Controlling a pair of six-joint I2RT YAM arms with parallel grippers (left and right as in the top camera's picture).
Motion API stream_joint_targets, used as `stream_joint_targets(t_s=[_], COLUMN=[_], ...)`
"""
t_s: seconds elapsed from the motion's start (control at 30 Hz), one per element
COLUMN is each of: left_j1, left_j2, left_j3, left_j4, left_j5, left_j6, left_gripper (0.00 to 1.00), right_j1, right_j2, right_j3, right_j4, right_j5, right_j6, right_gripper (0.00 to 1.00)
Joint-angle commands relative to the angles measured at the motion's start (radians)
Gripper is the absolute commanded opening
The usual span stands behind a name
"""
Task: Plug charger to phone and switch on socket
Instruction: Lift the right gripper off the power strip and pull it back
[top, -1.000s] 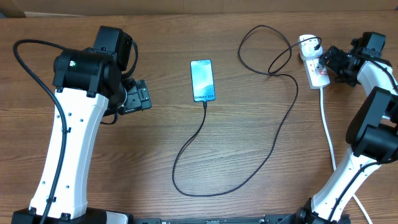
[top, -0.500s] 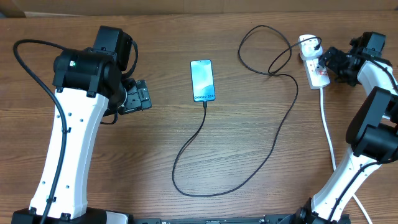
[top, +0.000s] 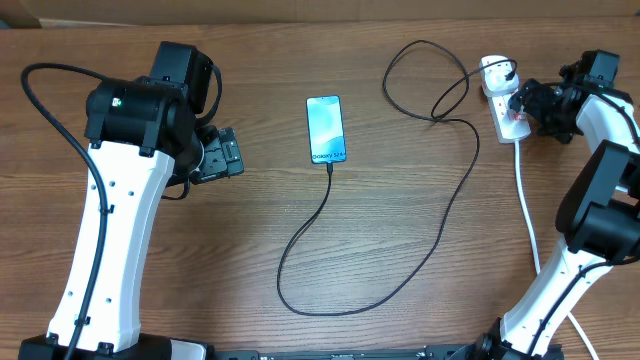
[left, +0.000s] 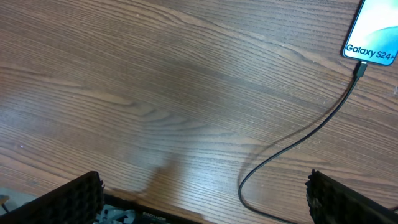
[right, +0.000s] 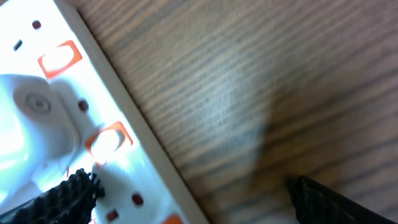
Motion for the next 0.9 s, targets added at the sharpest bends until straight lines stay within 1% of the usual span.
stream_joint_targets(t_s=[0.0,0.13,0.3,0.5,0.57,0.87], left_j1=[0.002,0.002,0.002,0.002,0.002,0.002], left_j2=[0.006,0.006,0.006,0.006,0.006,0.006], left_j3=[-0.005,-0.005,-0.005,-0.005,-0.005,-0.005], left_j4=[0.002,0.002,0.002,0.002,0.002,0.002], left_j5=[-0.013,-0.013,-0.013,-0.013,-0.013,-0.013], left_j6=[-0.021,-0.021,-0.021,-0.021,-0.021,-0.021], left_gripper=[1.00,1.00,1.00,1.00,1.00,1.00], right_j1=[0.005,0.005,0.005,0.005,0.005,0.007], right_j2=[-0.150,-0.278,-0.446,-0.645,-0.705,-0.956], right_j3=[-0.006,-0.006,-0.006,-0.006,-0.006,-0.006], right_j4=[-0.011,-0.038,-0.096,-0.293,-0.357,-0.559], right_j5=[0.011,0.067,0.070,0.009,-0.011,-0.073], right_j6=[0.010,0.062,0.064,0.066,0.096,0.109], right_gripper=[1.00,1.00,1.00,1.00,1.00,1.00])
